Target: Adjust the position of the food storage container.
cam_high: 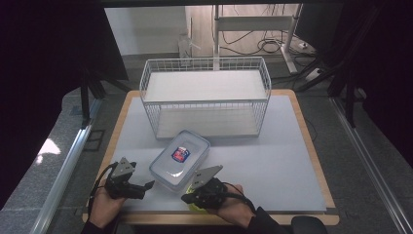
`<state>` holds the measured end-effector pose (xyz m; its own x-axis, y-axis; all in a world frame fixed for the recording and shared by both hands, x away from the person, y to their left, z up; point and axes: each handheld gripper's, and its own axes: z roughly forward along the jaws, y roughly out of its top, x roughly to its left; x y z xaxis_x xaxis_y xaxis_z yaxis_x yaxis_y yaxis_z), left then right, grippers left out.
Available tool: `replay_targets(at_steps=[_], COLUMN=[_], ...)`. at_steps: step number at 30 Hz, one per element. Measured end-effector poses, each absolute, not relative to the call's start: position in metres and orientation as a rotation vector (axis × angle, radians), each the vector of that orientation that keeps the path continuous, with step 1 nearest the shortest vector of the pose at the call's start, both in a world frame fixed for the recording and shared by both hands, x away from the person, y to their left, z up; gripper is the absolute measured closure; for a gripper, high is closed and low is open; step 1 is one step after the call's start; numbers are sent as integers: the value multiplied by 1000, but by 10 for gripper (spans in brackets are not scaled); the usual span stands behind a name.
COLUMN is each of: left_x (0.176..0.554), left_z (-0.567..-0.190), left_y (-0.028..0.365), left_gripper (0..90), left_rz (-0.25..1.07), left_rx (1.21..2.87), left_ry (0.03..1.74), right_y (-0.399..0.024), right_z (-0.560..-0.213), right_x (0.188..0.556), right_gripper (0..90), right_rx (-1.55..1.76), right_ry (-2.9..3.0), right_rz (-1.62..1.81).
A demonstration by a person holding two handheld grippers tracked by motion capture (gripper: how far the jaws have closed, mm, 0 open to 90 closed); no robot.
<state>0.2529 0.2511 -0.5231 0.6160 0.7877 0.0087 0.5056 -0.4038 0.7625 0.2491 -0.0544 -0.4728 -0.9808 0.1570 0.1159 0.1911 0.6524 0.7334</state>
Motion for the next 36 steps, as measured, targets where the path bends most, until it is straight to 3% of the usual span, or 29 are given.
replay_targets(at_steps=[6, 18, 36], left_x=[253, 252, 252], left_z=[-523, -523, -523], left_y=[251, 251, 250], left_gripper=[38, 42, 44], left_rz=[480, 480, 485], left_rx=[2087, 2093, 2096], left_ry=[1012, 1006, 1006], right_y=[-38, -48, -97], right_z=[-480, -481, -477], right_x=[240, 245, 266], right_gripper=[898, 900, 900], right_rx=[-225, -290, -503], right_ry=[-2885, -2892, -2933], right_rz=[-1177, -1155, -1167])
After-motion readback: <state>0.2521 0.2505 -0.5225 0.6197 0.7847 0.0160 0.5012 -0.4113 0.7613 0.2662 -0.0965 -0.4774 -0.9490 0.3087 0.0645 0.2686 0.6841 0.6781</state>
